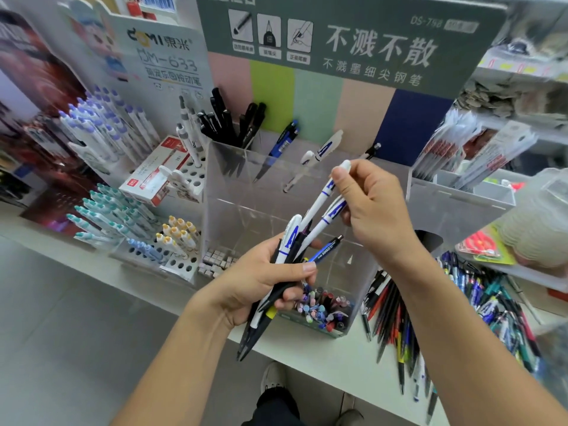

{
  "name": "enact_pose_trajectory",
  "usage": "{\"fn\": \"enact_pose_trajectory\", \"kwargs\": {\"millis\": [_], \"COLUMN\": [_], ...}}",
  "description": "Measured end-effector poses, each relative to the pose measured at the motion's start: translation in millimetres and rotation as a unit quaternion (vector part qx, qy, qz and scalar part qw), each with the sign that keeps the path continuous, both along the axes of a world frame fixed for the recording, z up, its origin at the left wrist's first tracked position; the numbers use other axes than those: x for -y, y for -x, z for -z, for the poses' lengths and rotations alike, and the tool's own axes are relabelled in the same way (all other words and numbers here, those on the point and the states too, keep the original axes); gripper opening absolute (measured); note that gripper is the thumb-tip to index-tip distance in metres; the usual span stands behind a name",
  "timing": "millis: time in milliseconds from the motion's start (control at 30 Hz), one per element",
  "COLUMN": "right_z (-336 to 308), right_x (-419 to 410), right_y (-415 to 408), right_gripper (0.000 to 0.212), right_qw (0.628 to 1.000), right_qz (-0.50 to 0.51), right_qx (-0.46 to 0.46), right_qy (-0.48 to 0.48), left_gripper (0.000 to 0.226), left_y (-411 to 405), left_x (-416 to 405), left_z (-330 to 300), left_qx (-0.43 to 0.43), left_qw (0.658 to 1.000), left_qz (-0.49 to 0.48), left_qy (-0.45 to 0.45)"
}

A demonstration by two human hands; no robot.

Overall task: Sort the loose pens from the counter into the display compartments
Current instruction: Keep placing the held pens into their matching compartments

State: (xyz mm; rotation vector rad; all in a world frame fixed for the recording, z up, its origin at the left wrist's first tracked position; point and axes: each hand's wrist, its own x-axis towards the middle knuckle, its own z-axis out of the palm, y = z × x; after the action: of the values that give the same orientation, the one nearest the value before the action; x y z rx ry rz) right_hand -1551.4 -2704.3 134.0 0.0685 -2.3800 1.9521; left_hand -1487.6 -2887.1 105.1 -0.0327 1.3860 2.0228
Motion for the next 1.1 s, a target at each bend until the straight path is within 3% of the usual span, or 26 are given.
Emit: {"fn": "enact_pose_trajectory", "kwargs": {"millis": [100, 233, 367, 500, 667, 767, 900, 1033, 1100], "right_z": [-8.1, -24.3, -67.6, -102.3, -76.9, -59.1, -49.0, -43.6, -43.4], "right_x": [2.1, -8.5, -39.1, -52.0, -34.1, -22.6, -14.0, -12.2, -8.5], "right_y": [-0.8, 2.5, 3.9, 11.2, 53.3, 62.5, 65.0, 68.5, 67.1], "right_gripper": [0.021, 0.016, 0.011, 0.009, 0.019, 0.016, 0.009, 0.008, 0.019], "right_qw": [0.997, 0.998, 0.991, 0.947, 0.893, 0.875, 0.901, 0.918, 0.925], "right_qz": [-0.028, -0.051, -0.004, 0.047, 0.047, -0.025, -0.099, -0.104, -0.055], "right_qx": [0.041, 0.009, -0.134, -0.306, -0.378, -0.372, -0.283, -0.158, -0.129], "right_qy": [0.051, 0.021, -0.008, -0.079, -0.242, -0.308, -0.315, -0.349, -0.354], "left_gripper": [0.033, 0.028, 0.032, 0.036, 0.035, 0.027, 0.026, 0.027, 0.028], "left_y": [1.4, 4.0, 6.1, 8.7, 11.9, 12.2, 13.2, 15.2, 16.6], "left_x": [2.3, 8.0, 15.5, 17.3, 8.5, 7.5, 9.0, 9.9, 9.1], "left_z": [-1.3, -3.9, -6.7, -8.4, -10.4, -9.1, -6.7, -6.5, -6.9], "left_qx": [-0.011, -0.031, -0.042, -0.038, -0.014, -0.012, -0.003, -0.004, -0.013], "left_qw": [1.000, 0.999, 0.999, 0.997, 0.992, 0.992, 0.989, 0.987, 0.986], "left_qz": [0.000, -0.004, -0.021, -0.068, -0.122, -0.124, -0.142, -0.158, -0.158], "left_qy": [0.001, 0.014, 0.012, 0.011, 0.006, 0.027, 0.032, 0.036, 0.050]}}
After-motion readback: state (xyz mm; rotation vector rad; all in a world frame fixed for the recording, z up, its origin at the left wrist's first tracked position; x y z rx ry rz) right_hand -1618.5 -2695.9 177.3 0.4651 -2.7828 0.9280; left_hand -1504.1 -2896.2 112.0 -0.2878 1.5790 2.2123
